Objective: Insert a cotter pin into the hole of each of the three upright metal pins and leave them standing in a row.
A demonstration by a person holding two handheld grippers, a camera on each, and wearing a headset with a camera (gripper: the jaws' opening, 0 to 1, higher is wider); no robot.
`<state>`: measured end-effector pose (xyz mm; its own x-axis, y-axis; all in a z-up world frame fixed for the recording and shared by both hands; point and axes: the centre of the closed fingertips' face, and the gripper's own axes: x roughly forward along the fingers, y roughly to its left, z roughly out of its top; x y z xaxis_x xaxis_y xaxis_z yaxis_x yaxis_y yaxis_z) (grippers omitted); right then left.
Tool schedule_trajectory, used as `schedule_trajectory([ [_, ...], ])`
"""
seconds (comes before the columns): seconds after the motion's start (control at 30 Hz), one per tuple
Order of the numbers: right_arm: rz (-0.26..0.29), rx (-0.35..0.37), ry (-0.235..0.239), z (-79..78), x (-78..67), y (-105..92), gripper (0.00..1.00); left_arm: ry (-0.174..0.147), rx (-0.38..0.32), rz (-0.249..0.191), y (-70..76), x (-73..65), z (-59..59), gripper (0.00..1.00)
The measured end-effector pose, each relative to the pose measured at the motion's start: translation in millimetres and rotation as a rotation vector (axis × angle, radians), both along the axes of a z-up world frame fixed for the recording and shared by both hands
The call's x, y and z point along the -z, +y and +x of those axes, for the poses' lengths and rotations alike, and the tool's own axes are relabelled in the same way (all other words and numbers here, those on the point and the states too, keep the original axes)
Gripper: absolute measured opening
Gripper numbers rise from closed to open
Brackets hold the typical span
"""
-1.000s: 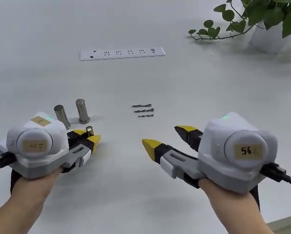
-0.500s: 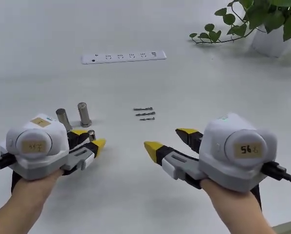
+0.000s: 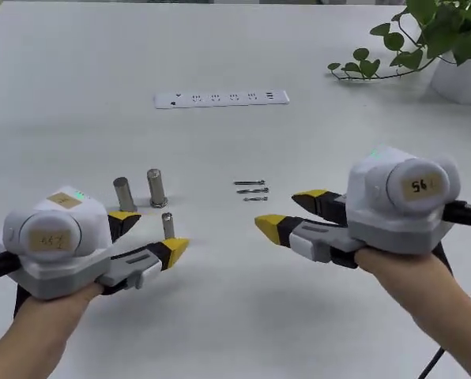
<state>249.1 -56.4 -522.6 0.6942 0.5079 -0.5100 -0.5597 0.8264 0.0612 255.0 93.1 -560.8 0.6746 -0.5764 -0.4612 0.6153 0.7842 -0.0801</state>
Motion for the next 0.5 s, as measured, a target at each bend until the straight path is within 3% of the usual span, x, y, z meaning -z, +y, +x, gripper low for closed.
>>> schedule_trajectory([
  [0.27,-0.045,-0.071,0.048,-2.5,14.3,2.1,0.35,0.005,-0.036,0.012,9.7,-3.5,-10.2,0.59],
  [0.5,-0.042,-0.095,0.043,-7.3,10.9,17.4,0.35,-0.016,-0.039,0.022,9.7,-8.9,-23.5,0.66],
])
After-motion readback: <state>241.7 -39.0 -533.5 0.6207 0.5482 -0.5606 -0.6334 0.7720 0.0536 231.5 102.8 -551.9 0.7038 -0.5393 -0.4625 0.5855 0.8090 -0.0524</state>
